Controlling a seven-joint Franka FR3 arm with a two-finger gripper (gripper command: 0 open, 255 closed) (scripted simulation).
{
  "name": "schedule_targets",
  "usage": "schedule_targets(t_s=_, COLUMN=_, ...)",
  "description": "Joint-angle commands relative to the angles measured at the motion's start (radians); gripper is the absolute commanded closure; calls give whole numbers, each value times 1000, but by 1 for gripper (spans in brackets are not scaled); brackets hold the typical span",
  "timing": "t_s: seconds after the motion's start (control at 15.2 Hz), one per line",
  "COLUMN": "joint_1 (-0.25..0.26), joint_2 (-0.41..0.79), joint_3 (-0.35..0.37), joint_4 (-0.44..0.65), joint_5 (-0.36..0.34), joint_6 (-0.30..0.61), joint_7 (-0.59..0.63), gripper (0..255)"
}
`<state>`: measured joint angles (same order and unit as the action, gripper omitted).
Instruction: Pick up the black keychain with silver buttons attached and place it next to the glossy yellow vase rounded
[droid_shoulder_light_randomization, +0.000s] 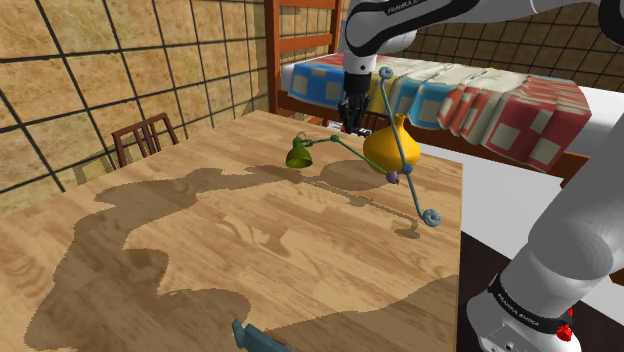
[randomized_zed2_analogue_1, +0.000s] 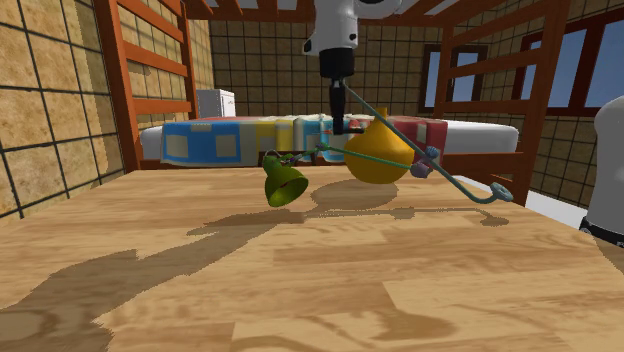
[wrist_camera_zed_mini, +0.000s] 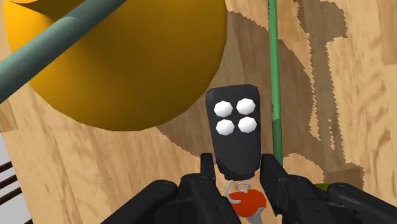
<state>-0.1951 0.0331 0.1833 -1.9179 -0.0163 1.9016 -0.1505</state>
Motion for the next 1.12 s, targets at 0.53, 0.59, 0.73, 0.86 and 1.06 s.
schedule_targets(t_s=0.53, joint_1=1, joint_2=41, joint_3=0, joint_4=-92, joint_5=-9, joint_6=132, joint_7=7, gripper=255)
schedule_targets(t_s=0.59, joint_1=1, joint_2=46, joint_3=0, joint_4=-100, joint_5=-10, joint_6=145, joint_7=8, gripper=255)
schedule_targets(t_s=0.73, joint_1=2, joint_2=56, joint_3=0, joint_4=-115, joint_5=-13, joint_6=171, joint_7=10, gripper=255)
schedule_targets(t_s=0.86, joint_1=2, joint_2=67, joint_3=0, joint_4=-129, joint_5=-16, joint_6=196, joint_7=12, gripper=255)
schedule_targets(t_s=1.06, joint_1=4, joint_2=86, joint_3=-2, joint_4=-149, joint_5=-20, joint_6=233, joint_7=16, gripper=255)
